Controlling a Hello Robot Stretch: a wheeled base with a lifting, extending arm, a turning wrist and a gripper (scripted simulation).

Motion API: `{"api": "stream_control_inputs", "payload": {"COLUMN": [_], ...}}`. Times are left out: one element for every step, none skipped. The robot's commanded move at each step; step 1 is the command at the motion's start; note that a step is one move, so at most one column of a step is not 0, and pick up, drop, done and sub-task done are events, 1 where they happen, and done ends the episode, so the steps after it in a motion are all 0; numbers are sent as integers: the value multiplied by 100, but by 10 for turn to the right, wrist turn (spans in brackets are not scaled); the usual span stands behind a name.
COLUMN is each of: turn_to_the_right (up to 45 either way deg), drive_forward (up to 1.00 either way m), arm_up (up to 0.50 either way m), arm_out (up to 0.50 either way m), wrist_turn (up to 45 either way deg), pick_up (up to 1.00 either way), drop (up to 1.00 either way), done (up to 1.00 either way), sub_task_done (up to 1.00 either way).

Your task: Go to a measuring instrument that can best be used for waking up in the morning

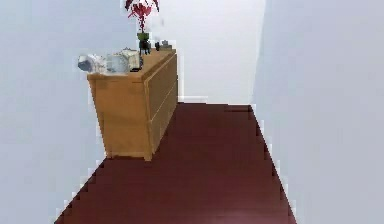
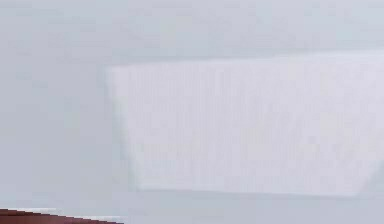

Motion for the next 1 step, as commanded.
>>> {"api": "stream_control_inputs", "payload": {"turn_to_the_right": [0], "drive_forward": [100], "arm_up": [0], "arm_out": [0], "wrist_turn": [0], "pick_up": [0], "drop": [0], "done": [0], "sub_task_done": [0]}}
